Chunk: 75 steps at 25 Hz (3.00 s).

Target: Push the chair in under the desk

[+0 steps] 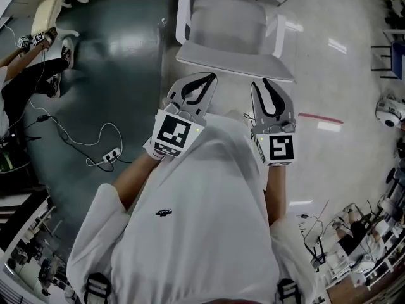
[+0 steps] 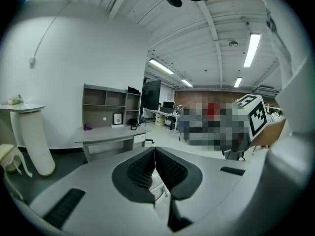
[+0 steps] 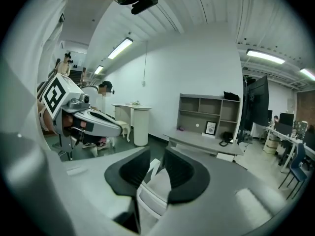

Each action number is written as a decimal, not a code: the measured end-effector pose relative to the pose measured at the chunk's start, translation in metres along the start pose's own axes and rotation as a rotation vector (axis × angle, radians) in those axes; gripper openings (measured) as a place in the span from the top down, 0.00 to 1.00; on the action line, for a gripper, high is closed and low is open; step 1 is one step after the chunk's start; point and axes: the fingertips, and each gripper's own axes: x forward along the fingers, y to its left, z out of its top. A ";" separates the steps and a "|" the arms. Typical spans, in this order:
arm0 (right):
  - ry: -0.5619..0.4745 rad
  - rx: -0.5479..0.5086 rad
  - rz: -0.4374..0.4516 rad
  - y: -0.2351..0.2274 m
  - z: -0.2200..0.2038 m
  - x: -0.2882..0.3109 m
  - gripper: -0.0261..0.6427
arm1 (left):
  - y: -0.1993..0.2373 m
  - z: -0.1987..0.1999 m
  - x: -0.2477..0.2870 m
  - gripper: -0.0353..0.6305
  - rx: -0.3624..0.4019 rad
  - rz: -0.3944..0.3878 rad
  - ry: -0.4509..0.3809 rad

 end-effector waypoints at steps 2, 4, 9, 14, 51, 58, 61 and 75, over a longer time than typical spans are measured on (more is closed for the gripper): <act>0.012 0.010 -0.003 -0.002 0.000 0.002 0.80 | 0.001 -0.001 0.004 0.93 0.017 -0.033 0.012; 0.022 0.014 0.005 -0.005 -0.001 0.004 0.80 | 0.001 0.001 0.007 0.93 0.022 -0.057 0.012; 0.046 -0.005 0.047 -0.016 -0.005 0.010 0.75 | -0.006 -0.006 0.023 0.81 0.074 -0.109 0.065; 0.062 -0.030 0.115 -0.016 -0.010 0.015 0.73 | -0.013 -0.030 0.034 0.70 0.149 -0.139 0.161; 0.495 -0.417 0.389 -0.019 -0.196 0.078 0.73 | 0.018 -0.180 0.127 0.66 0.619 -0.185 0.634; 0.513 -0.446 0.382 -0.019 -0.199 0.079 0.75 | 0.019 -0.183 0.126 0.68 0.641 -0.195 0.674; 0.512 -0.451 0.377 -0.023 -0.199 0.084 0.75 | 0.023 -0.182 0.131 0.68 0.640 -0.189 0.672; 0.501 -0.468 0.370 -0.060 -0.188 0.147 0.75 | 0.077 -0.164 0.182 0.65 0.649 -0.109 0.639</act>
